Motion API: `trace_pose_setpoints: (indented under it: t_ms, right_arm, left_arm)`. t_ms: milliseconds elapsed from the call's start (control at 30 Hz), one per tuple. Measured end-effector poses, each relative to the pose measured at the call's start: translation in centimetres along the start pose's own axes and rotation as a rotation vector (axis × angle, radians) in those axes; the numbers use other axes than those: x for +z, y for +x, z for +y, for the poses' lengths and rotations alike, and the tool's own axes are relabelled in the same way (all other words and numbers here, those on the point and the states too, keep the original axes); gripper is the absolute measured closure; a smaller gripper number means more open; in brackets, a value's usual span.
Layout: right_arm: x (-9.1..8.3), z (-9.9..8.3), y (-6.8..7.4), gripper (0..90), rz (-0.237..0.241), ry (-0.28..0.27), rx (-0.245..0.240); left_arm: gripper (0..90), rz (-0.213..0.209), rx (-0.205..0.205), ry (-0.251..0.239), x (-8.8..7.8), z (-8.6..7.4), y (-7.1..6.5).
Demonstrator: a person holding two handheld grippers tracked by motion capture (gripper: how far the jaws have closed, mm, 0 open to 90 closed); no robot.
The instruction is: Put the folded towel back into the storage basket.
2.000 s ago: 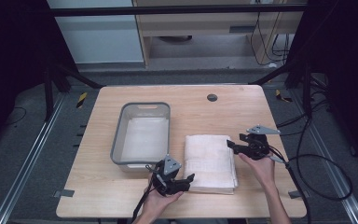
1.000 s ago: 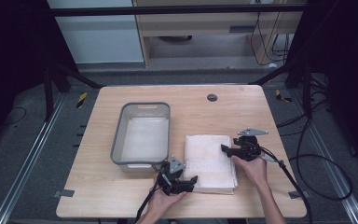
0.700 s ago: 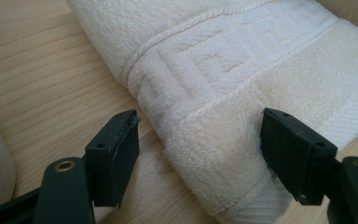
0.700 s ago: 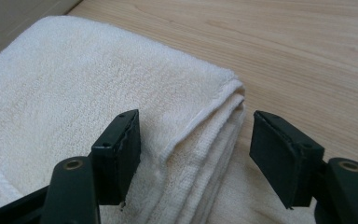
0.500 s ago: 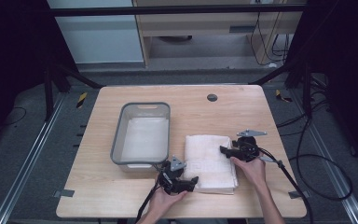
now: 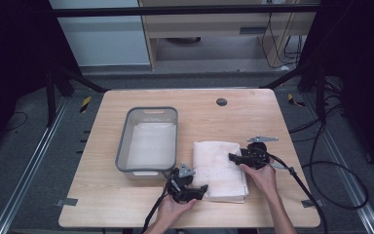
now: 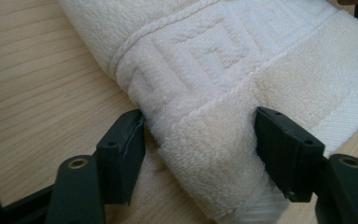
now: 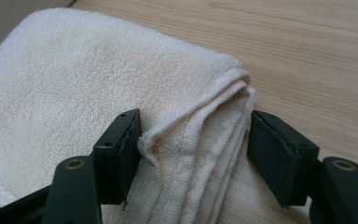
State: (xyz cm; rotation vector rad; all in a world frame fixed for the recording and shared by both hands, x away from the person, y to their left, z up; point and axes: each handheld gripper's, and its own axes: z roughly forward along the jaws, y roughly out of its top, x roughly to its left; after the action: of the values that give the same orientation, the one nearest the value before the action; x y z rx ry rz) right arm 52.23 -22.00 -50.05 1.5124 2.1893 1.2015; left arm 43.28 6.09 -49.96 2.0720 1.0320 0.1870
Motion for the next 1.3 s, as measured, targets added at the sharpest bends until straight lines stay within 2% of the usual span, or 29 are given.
trace_pose_setpoints:
  t_ms: [167, 300, 467, 500, 600, 733, 933, 1033, 1300]
  right_arm:
    - [0.1, -0.1, -0.1, 42.4, 0.032, 0.008, 0.045]
    - [0.1, -0.1, -0.1, 45.8, 0.043, 0.012, 0.056]
    - [0.1, -0.1, 0.0, 56.0, 0.076, 0.019, 0.082]
    - [0.1, -0.1, 0.0, 56.0, 0.076, 0.019, 0.082]
    - [0.0, -0.2, 0.2, 63.4, 0.091, 0.007, 0.068]
    - [0.0, -0.1, 0.3, 68.4, 0.100, 0.001, 0.077]
    - [-0.3, 0.0, 0.4, 71.0, 0.112, -0.013, 0.058]
    - [-0.7, 0.2, 0.5, 71.4, 0.117, -0.031, 0.060]
    - [-2.1, 0.6, 0.9, 71.5, 0.123, -0.082, 0.035]
  left_arm:
    - [36.6, -0.006, 0.003, 0.004, 0.0, 0.0, 0.0]
    - [38.7, -0.012, 0.004, 0.006, 0.1, 0.1, -0.1]
    - [43.7, -0.030, 0.003, 0.016, 0.0, 0.2, 0.0]
    - [43.7, -0.033, 0.003, 0.015, 0.0, 0.2, 0.0]
    - [47.6, -0.043, -0.006, 0.007, 0.0, 0.1, 0.0]
    - [52.4, -0.048, -0.002, 0.007, 0.0, 0.1, -0.1]
    - [61.2, -0.061, -0.014, 0.000, -0.3, 0.2, 0.0]
    - [64.3, -0.054, -0.009, -0.004, -0.5, 0.2, 0.0]
    - [67.0, -0.069, 0.000, -0.028, -1.0, 0.3, -0.2]
